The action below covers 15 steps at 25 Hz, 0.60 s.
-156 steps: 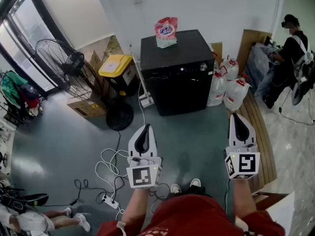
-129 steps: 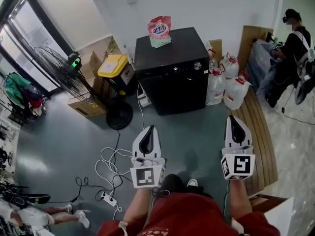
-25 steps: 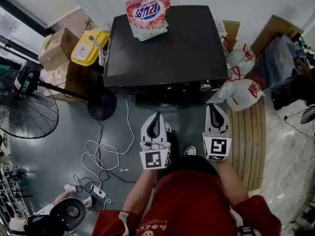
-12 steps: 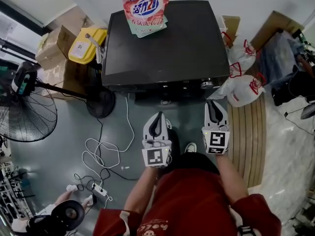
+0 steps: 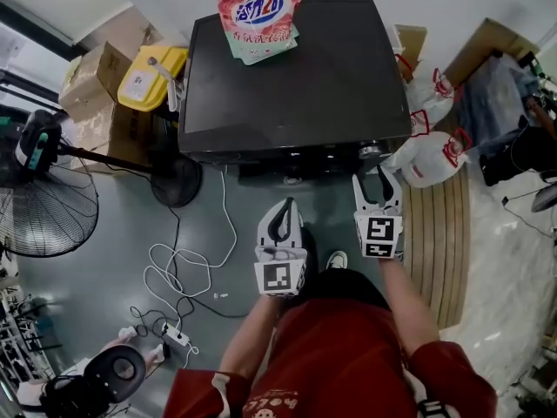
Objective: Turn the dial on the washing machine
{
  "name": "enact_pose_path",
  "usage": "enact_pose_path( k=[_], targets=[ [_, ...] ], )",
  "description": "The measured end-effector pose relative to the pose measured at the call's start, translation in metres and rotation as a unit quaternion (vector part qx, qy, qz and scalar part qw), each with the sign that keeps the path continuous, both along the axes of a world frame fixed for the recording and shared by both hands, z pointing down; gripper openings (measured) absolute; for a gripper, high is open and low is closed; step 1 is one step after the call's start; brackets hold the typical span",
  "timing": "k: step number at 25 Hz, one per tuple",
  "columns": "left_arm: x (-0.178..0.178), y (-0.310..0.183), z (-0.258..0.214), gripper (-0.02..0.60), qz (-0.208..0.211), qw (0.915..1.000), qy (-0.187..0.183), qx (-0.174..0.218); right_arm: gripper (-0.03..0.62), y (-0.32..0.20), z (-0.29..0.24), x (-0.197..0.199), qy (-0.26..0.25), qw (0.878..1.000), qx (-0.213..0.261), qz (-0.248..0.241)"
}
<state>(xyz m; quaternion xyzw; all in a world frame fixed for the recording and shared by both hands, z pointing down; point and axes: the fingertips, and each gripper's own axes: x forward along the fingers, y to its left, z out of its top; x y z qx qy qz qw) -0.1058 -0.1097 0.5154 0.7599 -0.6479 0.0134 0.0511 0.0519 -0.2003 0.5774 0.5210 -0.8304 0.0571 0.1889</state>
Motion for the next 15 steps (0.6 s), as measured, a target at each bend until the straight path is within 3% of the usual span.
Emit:
enact_pose_path(
  k=[15],
  targets=[
    [0.015,-0.014,0.007,0.009,0.051,0.9985,0.017,-0.007,0.296,-0.047,0.028,0.005,0.059,0.998,-0.015,0.017]
  ],
)
